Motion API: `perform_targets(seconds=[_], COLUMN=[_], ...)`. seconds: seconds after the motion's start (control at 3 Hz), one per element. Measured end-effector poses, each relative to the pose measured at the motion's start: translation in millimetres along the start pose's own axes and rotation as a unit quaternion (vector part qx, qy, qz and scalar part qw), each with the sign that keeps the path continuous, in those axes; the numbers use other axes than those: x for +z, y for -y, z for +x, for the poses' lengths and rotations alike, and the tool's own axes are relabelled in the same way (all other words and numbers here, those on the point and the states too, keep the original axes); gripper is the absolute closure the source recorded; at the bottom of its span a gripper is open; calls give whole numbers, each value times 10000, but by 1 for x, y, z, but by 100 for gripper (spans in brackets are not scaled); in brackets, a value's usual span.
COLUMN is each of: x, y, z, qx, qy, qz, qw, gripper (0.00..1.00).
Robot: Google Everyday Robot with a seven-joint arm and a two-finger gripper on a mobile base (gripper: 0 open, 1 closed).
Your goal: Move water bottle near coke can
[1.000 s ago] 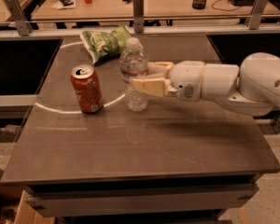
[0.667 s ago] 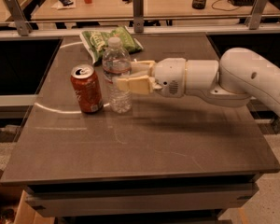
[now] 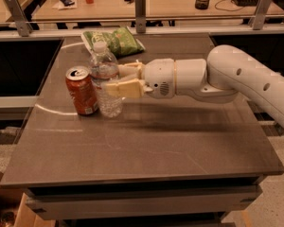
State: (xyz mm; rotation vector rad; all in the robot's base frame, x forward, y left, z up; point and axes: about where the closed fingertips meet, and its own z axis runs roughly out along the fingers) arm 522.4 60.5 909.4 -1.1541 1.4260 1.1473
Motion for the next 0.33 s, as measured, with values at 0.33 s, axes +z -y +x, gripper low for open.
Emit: perform_targets(seconds=[0.33], x=[2], y=[-1], z=[-1], qx=[-3], qy=[0], qz=[-17], qw=[10000], gripper=[82])
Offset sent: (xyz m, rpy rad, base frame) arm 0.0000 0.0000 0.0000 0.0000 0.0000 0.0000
